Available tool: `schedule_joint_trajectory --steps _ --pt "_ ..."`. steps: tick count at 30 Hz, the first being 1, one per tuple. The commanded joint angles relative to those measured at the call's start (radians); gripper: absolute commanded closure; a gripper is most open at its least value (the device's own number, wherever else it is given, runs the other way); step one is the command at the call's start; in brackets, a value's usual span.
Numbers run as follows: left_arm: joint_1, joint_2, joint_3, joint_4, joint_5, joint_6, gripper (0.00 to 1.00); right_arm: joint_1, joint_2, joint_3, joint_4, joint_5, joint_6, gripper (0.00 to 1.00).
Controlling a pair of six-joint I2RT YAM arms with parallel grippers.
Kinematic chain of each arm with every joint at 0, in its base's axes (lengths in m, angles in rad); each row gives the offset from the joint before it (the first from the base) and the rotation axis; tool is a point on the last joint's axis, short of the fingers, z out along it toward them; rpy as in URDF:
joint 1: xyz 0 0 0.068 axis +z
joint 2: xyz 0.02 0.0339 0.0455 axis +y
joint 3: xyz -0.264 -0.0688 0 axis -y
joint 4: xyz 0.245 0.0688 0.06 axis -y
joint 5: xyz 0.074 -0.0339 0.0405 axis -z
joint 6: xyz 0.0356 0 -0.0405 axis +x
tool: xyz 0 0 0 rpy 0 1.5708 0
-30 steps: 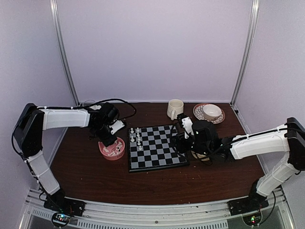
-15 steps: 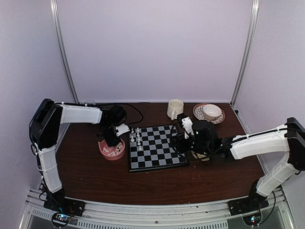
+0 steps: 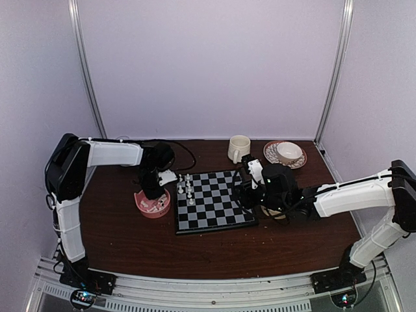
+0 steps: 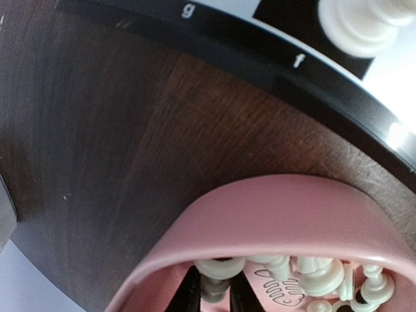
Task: Set up the chess pieces on the board
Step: Pick up the king from the storage box.
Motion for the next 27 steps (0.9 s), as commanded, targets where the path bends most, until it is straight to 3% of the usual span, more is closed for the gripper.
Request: schedule_joint_trajectory --steps 1,8,15,23,27 --pt "-0.006 0.018 0.027 -0.072 0.035 -0.028 0.87 -0.003 -0.008 -0.004 0.007 0.001 -0.008 0.62" --pt "-0.013 -0.003 0.030 -0.096 0.048 -0.061 0.87 -0.004 -0.014 -0.004 0.005 0.001 -0.009 0.62" --pt "-0.030 -0.184 0.001 -0.031 0.075 -0.162 0.88 -0.004 -0.010 -0.006 0.016 -0.019 -0.015 0.62" --pt "-0.041 -0.328 -0.054 0.022 0.327 -0.383 0.88 -0.004 -0.022 -0.010 0.029 -0.055 -0.018 0.62" --pt "-0.050 -0.402 -0.182 0.257 0.592 -0.529 0.88 -0.004 -0.044 -0.025 0.056 -0.098 -0.029 0.60"
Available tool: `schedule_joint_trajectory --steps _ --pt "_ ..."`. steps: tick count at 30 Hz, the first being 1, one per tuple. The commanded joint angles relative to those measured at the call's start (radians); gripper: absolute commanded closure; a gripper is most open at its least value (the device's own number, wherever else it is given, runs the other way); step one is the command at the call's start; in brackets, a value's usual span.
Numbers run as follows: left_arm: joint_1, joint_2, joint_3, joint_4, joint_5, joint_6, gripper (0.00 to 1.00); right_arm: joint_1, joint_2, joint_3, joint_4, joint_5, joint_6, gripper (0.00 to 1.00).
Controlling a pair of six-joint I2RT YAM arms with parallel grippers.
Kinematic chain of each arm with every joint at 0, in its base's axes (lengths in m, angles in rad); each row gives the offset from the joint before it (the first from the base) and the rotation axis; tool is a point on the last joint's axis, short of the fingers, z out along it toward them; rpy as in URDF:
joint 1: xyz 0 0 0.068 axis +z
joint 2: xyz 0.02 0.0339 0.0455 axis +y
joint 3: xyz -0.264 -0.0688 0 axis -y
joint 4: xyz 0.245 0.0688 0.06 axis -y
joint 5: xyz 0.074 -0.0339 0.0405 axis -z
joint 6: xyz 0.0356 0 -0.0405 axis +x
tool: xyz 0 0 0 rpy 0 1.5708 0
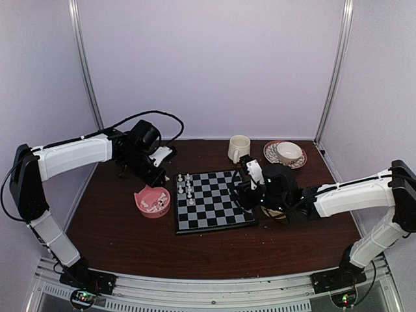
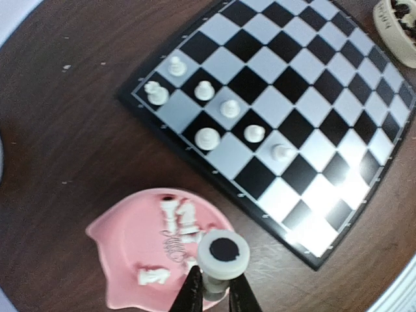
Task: Set up the chess pieces on the board
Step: Pick up the king from the storage box, then pass from the left arm to the right
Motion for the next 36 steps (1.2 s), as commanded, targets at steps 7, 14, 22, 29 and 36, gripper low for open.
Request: schedule_joint_trajectory --steps 7,14,22,29,36 --pt "-0.025 -0.062 -0.351 0.814 0.491 -0.586 0.86 -0.002 -0.081 -0.049 0.118 -0.198 -0.058 0.57" --pt "-0.108 0.041 -0.332 1.094 0.524 -0.721 0.87 0.002 -0.074 -0.049 0.133 -0.240 -0.111 0.54" --pt "-0.126 0.132 -0.404 1.364 0.577 -0.798 0.87 0.021 -0.026 -0.015 0.101 -0.247 -0.169 0.48" --pt "-0.161 0.032 -0.409 1.145 0.501 -0.540 0.86 0.093 -0.058 -0.046 0.131 -0.087 -0.280 0.33" --pt "-0.213 -0.039 -0.436 1.110 0.410 -0.444 0.86 0.102 -0.035 -0.148 0.383 -0.083 -0.361 0.21"
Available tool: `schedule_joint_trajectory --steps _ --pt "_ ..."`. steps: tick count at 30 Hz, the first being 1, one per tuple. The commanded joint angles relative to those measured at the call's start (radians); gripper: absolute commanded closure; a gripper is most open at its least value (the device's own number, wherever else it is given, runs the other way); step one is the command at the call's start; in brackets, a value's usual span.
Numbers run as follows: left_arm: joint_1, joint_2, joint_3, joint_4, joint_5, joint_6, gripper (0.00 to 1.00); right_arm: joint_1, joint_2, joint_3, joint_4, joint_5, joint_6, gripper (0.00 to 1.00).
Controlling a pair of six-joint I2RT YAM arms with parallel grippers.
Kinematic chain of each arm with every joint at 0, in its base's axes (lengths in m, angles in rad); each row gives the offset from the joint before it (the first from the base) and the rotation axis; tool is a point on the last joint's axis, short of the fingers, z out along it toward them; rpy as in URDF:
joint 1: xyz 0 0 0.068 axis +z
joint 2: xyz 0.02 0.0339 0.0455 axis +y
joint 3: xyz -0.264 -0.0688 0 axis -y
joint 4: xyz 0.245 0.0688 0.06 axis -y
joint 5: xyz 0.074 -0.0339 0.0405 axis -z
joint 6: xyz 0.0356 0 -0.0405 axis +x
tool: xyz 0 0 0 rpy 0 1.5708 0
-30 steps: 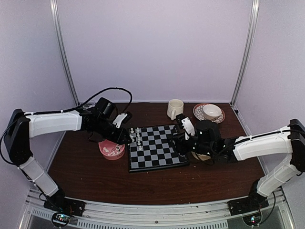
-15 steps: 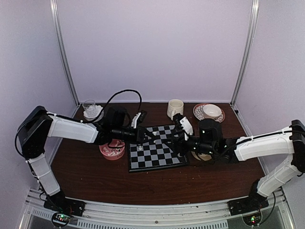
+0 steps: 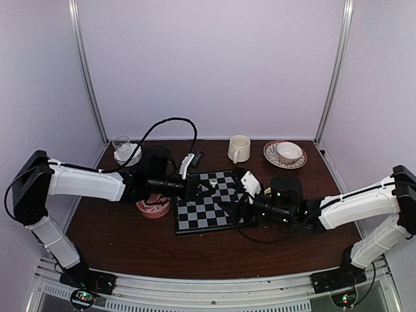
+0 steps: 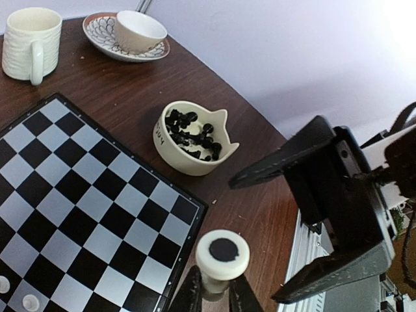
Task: Set up the chess pieces on the board
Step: Pass from the left arm to the right
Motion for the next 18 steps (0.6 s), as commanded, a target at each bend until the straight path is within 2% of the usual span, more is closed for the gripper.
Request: schedule_joint_trajectory --steps 1,7,13,18 --pt "-0.012 -0.038 -0.034 0.022 -0.065 0.087 0.85 0.002 0.030 -0.043 0.163 0.009 -0.058 0.21" --pt "-0.028 -0.050 -0.059 0.074 -0.060 0.067 0.85 0.010 0.052 0.013 0.029 -0.003 -0.102 0.34" --pt "-0.057 -0.047 -0.042 0.071 -0.038 0.051 0.85 0.042 0.092 0.053 -0.015 0.020 -0.141 0.33" --pt "-0.075 -0.036 -0.030 0.067 -0.027 0.051 0.85 0.065 0.139 0.068 0.005 0.070 -0.171 0.28"
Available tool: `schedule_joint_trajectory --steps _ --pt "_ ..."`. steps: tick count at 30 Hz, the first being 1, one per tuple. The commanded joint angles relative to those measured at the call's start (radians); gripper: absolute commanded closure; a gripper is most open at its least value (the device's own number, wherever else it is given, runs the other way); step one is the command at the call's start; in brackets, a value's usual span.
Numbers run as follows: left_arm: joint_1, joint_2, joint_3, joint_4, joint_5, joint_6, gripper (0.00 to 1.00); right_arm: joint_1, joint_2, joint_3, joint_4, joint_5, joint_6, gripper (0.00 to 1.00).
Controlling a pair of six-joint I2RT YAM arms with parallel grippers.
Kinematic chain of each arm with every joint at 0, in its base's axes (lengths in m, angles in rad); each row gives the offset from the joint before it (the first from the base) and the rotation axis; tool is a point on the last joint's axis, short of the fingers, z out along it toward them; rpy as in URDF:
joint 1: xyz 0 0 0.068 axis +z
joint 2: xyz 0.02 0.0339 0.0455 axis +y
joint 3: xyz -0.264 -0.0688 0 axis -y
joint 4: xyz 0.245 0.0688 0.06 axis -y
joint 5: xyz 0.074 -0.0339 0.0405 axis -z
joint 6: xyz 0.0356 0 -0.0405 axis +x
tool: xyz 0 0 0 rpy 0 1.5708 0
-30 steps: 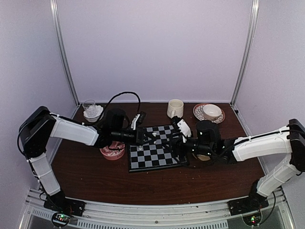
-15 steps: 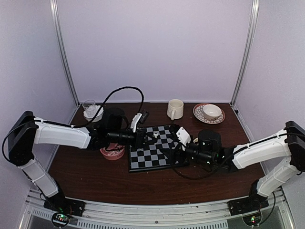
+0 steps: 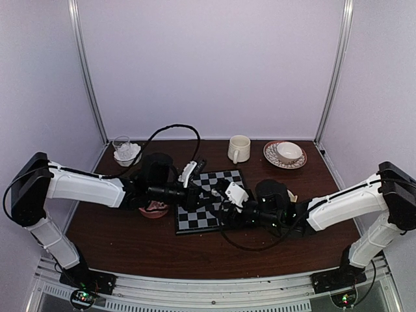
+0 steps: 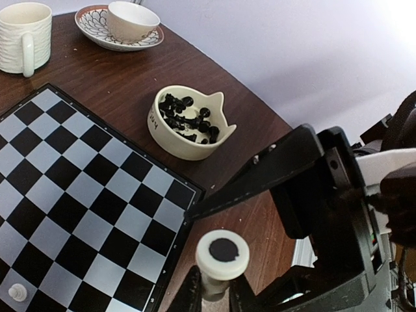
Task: Set up the chess pieces on the board
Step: Pass from the left arm to the right
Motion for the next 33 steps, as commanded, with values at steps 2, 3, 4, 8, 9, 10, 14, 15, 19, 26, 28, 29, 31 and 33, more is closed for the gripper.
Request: schedule_joint_trajectory --steps 2,3,4,8,9,10,14,15,19,26,28,29,31,33 --pt "-0.020 -0.003 0.025 0.048 0.022 -0.004 0.85 0.017 0.042 0.033 -0.004 0.061 -0.035 0.30" --pt "-0.021 -0.003 0.027 0.047 0.022 -0.006 0.84 0.017 0.046 0.037 -0.004 0.063 -0.034 0.31" --pt "-0.023 -0.004 0.027 0.046 0.022 -0.005 0.84 0.018 0.051 0.040 -0.004 0.068 -0.035 0.32" --pt "-0.027 0.005 0.028 0.048 0.020 -0.016 0.84 0.021 0.049 0.040 0.003 0.081 -0.031 0.38" --pt "-0.029 0.008 0.029 0.048 0.020 -0.019 0.83 0.020 0.048 0.039 0.004 0.080 -0.030 0.40" --pt "-0.030 0.013 0.030 0.048 0.019 -0.020 0.83 0.020 0.048 0.039 0.005 0.078 -0.030 0.42" --pt "-0.035 0.027 0.035 0.046 0.016 -0.021 0.83 0.026 0.040 0.034 0.014 0.068 -0.029 0.45" --pt "-0.036 0.029 0.036 0.046 0.014 -0.020 0.83 0.026 0.039 0.034 0.016 0.060 -0.028 0.45" --pt "-0.037 0.037 0.039 0.046 0.014 -0.018 0.83 0.036 0.047 0.040 0.015 0.040 -0.027 0.45" --pt "-0.040 0.040 0.042 0.040 0.011 -0.012 0.80 0.044 0.042 0.039 0.022 0.053 -0.024 0.57" --pt "-0.039 0.044 0.044 0.037 0.009 -0.011 0.79 0.043 0.040 0.036 0.026 0.053 -0.023 0.58" --pt "-0.040 0.046 0.045 0.036 0.008 -0.011 0.79 0.043 0.040 0.034 0.029 0.055 -0.020 0.59" --pt "-0.040 0.055 0.048 0.038 0.011 -0.011 0.81 0.043 0.041 0.034 0.028 0.056 -0.017 0.68" --pt "-0.040 0.063 0.052 0.037 0.013 -0.014 0.82 0.044 0.043 0.036 0.029 0.061 -0.012 0.78"
